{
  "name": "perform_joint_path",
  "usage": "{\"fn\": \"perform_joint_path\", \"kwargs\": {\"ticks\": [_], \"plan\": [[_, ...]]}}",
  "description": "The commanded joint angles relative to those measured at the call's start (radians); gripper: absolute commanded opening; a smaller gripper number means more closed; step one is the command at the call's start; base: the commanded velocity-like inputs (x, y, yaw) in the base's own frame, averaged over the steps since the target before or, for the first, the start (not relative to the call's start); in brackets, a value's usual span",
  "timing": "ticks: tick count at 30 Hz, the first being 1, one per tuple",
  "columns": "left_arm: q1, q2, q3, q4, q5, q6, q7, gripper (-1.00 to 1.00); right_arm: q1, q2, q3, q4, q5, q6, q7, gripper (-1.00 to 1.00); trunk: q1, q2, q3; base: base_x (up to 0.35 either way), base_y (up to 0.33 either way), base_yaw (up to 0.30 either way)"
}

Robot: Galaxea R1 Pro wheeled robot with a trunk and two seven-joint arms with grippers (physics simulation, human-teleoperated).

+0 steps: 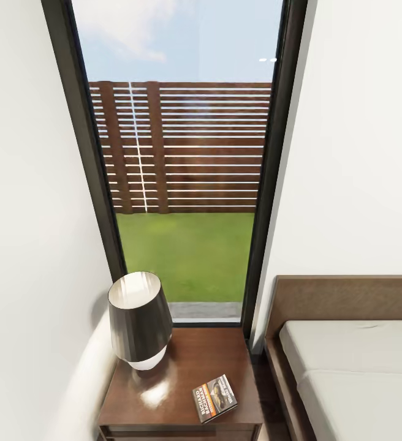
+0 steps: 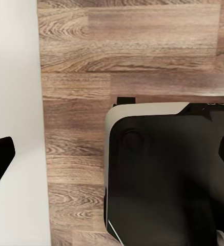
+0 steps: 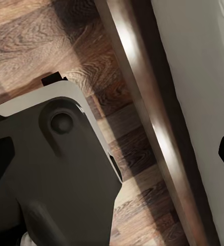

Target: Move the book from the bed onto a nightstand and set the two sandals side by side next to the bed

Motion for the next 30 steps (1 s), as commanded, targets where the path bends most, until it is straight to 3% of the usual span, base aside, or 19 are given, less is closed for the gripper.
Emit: {"fn": "perform_joint_path", "kwargs": {"ticks": [1,21,30], "plan": [[-0.001,-0.001,0.009,0.000,-0.011,-0.003,0.000,1.00,-0.001,0.000,-0.002,0.001,0.002,0.003,-0.003,1.00,0.001,-0.002,-0.002,0.000,0.000,0.000],[-0.001,0.000,0.009,0.000,-0.011,-0.003,0.000,1.00,-0.001,0.007,-0.003,0.000,-0.007,0.003,-0.003,1.00,0.001,-0.002,-0.002,0.000,0.000,0.000],[-0.001,0.000,0.009,0.000,-0.011,-0.003,0.000,1.00,0.004,-0.003,-0.005,0.015,-0.006,0.003,-0.003,1.00,0.001,-0.002,-0.002,0.000,0.000,0.000]]}}
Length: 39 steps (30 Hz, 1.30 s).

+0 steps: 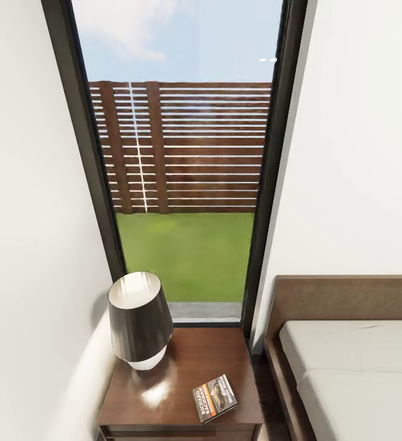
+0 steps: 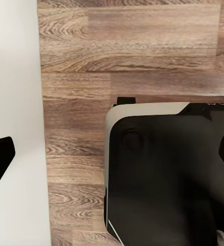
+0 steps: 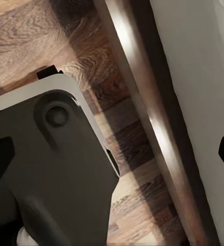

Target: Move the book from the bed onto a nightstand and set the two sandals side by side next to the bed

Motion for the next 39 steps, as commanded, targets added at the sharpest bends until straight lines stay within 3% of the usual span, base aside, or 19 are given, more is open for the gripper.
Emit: {"fn": "perform_joint_path", "kwargs": {"ticks": [1,39], "plan": [[-0.001,-0.001,0.009,0.000,-0.011,-0.003,0.000,1.00,0.000,0.001,-0.001,0.001,0.003,0.003,-0.003,1.00,0.001,-0.002,-0.002,0.000,0.000,0.000],[-0.001,-0.001,0.008,0.000,-0.011,-0.003,0.000,1.00,0.004,0.000,0.000,0.012,0.009,0.003,-0.003,1.00,0.001,-0.002,-0.002,0.000,0.000,0.000]]}}
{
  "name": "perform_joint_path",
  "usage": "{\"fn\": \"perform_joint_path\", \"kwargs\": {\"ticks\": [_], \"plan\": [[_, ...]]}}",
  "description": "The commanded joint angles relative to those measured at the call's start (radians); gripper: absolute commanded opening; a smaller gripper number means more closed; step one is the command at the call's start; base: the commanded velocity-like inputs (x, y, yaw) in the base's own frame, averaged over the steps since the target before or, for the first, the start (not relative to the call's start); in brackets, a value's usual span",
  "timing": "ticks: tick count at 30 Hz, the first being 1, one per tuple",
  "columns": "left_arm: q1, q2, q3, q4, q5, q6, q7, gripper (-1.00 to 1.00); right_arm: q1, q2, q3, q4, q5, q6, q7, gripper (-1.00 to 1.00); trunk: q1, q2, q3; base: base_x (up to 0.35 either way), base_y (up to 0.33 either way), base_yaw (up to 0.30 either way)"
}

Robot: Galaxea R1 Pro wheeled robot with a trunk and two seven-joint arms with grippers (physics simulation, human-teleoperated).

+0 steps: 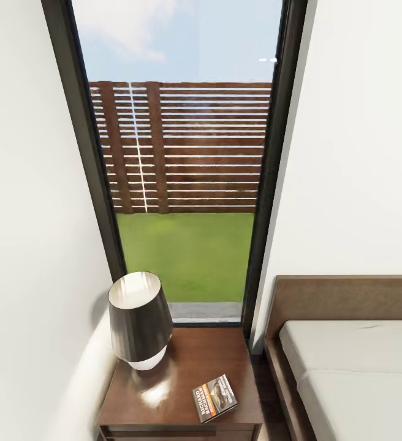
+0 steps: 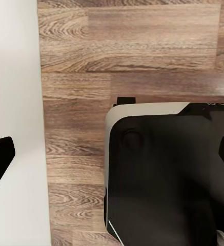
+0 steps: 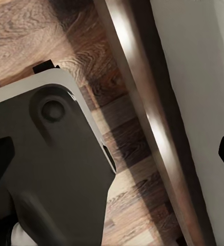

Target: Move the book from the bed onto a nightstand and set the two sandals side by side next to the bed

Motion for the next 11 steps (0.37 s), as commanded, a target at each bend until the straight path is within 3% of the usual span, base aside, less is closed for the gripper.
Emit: {"fn": "perform_joint_path", "kwargs": {"ticks": [1,11], "plan": [[-0.001,-0.001,0.008,0.000,-0.011,-0.003,0.000,1.00,-0.002,0.001,-0.002,0.001,0.002,0.003,-0.003,1.00,0.001,-0.002,-0.002,0.000,0.000,0.000],[-0.001,-0.001,0.009,0.000,-0.011,-0.003,0.000,1.00,-0.001,-0.002,-0.002,0.001,0.002,0.003,-0.003,1.00,0.001,-0.002,-0.002,0.000,0.000,0.000]]}}
